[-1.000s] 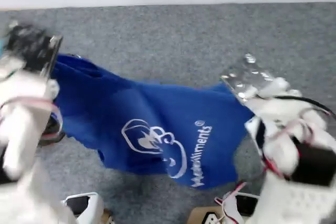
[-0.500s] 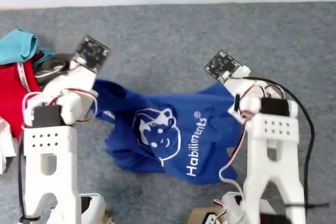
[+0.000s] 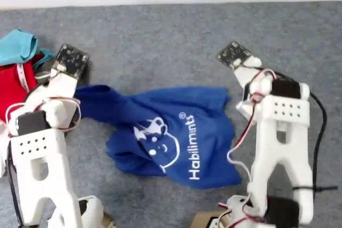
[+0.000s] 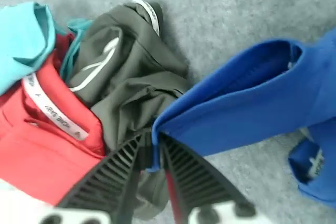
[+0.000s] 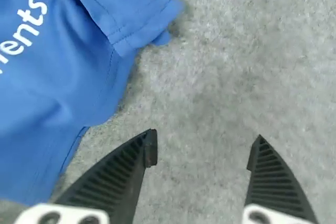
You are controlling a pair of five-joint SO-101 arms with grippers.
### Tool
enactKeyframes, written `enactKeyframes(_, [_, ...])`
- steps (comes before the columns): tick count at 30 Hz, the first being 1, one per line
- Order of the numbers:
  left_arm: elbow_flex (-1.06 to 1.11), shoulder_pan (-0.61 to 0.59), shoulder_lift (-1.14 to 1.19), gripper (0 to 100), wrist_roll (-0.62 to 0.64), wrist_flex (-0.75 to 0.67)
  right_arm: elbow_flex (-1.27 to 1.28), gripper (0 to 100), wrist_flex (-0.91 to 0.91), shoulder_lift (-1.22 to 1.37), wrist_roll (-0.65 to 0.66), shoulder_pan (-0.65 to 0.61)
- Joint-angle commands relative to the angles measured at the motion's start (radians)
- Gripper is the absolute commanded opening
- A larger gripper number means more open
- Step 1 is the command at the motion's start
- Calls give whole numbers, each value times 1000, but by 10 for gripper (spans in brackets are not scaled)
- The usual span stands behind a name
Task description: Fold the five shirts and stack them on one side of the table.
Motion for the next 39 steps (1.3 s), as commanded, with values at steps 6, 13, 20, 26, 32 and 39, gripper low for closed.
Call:
enactKeyframes(6, [68,3,-5,6,-8,-25,-285,285,-16,306,-112,-117])
enactKeyframes(13, [70,3,-5,6,-8,-81,-543,288,147,527,2,-211])
enactKeyframes(20, [67,3,-5,6,-92,-109,-721,287,387,615,184,-211])
enactKeyframes(26, [67,11,-6,6,-100,-109,-766,286,475,616,305,-228])
enactKeyframes(32, [67,84,-12,6,-100,-106,-766,286,470,624,376,-255])
enactKeyframes(39, [67,166,-12,6,-100,-107,-766,286,440,679,377,-265])
